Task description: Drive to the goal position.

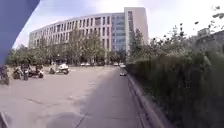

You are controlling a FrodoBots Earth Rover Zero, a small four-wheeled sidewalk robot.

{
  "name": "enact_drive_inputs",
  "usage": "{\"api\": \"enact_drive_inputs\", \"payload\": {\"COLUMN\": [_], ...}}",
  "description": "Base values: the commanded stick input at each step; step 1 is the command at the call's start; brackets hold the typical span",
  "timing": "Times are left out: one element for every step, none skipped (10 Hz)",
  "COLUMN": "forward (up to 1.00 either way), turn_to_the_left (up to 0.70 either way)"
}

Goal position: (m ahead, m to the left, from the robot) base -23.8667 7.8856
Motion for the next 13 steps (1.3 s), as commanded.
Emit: {"api": "enact_drive_inputs", "payload": {"forward": [0.0, 0.0, 0.0, 0.0, 0.0, 0.0, 0.0, 0.0, 0.0, 0.0, 0.0, 0.0, 0.0], "turn_to_the_left": [0.0, 0.0, 0.0, 0.0, 0.04, 0.15, 0.35, 0.55, 0.7, 0.7, 0.7, 0.7, 0.7]}}
